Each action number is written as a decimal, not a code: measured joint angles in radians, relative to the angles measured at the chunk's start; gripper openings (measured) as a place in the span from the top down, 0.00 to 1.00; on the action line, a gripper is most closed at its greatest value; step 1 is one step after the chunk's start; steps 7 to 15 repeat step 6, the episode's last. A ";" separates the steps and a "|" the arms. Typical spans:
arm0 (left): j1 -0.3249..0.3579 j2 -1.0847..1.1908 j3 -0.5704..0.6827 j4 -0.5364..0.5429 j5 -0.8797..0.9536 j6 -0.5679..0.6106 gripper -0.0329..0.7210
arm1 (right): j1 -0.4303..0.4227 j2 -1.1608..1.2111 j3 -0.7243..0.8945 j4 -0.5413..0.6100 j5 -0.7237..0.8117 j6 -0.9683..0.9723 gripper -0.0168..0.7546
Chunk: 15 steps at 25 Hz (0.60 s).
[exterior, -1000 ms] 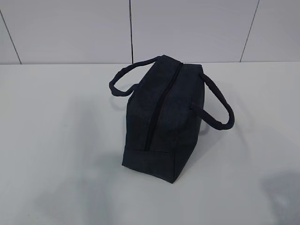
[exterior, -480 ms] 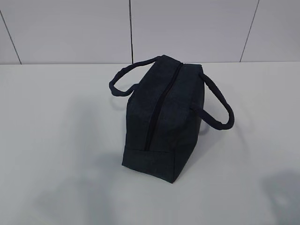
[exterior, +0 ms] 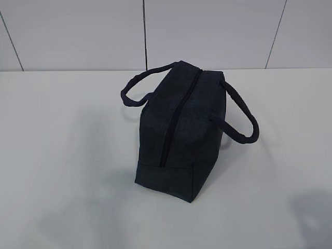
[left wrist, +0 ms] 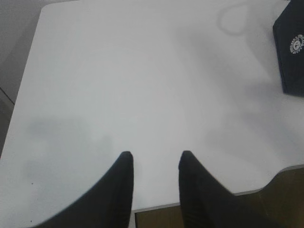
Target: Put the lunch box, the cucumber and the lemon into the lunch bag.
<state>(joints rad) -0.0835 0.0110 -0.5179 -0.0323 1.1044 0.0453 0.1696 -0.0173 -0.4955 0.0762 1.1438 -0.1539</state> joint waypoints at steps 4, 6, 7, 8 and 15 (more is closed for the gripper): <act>0.000 0.000 0.000 0.000 0.000 0.000 0.64 | 0.000 0.000 0.000 0.000 0.000 0.000 0.41; 0.000 0.000 0.000 0.000 0.000 0.000 0.64 | 0.000 0.000 0.000 0.000 0.000 0.000 0.41; 0.000 0.000 0.000 0.000 0.000 0.000 0.64 | 0.000 0.000 0.000 0.000 0.000 0.000 0.41; 0.000 0.000 0.000 0.000 0.000 0.000 0.64 | 0.000 0.000 0.000 0.000 0.000 0.000 0.41; 0.000 0.000 0.000 0.000 0.000 0.000 0.64 | 0.000 0.000 0.000 0.000 0.000 0.000 0.41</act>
